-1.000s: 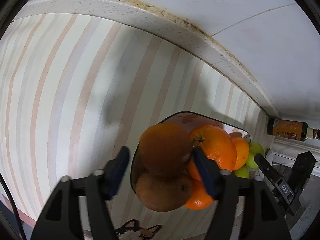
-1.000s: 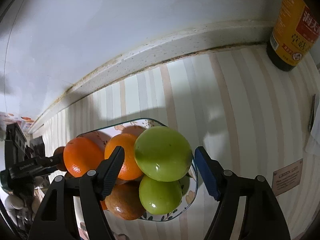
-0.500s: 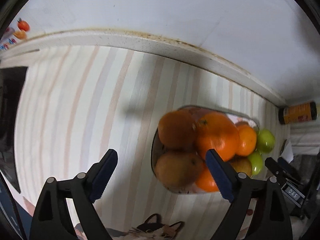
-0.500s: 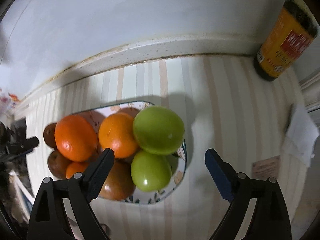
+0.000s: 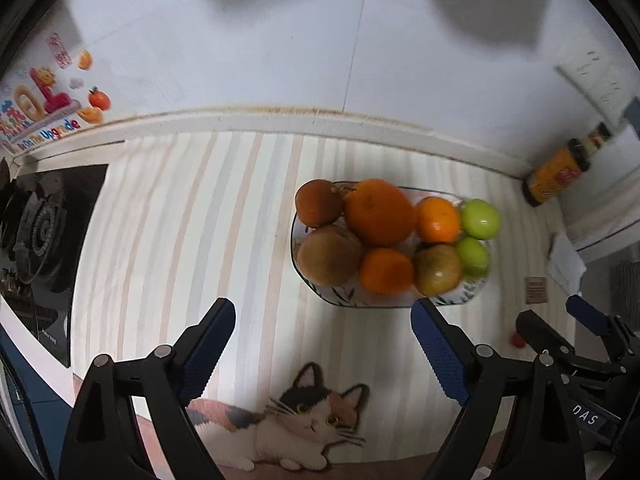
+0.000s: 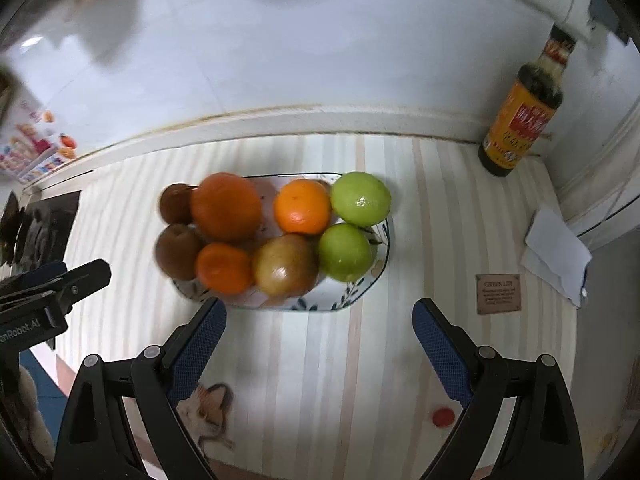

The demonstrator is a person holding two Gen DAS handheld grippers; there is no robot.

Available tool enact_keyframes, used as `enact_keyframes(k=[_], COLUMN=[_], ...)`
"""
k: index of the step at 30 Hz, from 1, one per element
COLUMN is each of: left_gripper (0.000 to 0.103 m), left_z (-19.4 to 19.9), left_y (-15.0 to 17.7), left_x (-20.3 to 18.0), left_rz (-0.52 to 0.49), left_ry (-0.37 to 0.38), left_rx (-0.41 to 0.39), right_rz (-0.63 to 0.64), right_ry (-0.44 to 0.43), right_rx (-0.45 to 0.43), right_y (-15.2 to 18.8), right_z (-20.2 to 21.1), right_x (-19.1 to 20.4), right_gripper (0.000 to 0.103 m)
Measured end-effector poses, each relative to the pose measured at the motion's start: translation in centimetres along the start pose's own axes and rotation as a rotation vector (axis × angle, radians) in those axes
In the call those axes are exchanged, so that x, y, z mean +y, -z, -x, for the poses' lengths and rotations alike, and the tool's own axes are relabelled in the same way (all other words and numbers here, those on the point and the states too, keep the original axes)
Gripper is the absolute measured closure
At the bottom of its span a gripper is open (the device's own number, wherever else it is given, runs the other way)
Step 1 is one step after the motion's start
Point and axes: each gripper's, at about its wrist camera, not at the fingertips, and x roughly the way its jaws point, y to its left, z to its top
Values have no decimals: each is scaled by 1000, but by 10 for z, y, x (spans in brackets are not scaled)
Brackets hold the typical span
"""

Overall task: Organize fruits
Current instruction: 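Lift both open tools up away from the plate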

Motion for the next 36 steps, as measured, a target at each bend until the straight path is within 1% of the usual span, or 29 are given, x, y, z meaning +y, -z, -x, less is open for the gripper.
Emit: enact_keyframes(k=[7,12,17,22,25,28,36], left_gripper=[13,13,13,13,13,13,13], left_z=[70,116,146,163,169,173,171], left_y=[23,34,46,58,65,68,69], left_x=[-8,-11,-16,-19,-23,-25,-27], left_rz=[-23,-44,-59,-76,-88,-91,-88], left_ry=[-7,-5,3,16,5,14,10], left_rx=[-116,-195,-232,-233,-236,-235,-222], right_rz=[-13,-4,-2,4,13,25,16], right_ry=[-3,-2,0,0,1,17,7], right_rx=[-103,-163,-218,-254,-266,-276,-239], right_y=[27,37,46,56,60,64,68], right_z=[77,128,169,203,216,224,217], right_x=[-1,2,4,7,10,13,10], right_gripper=[7,7,7,7,7,7,7])
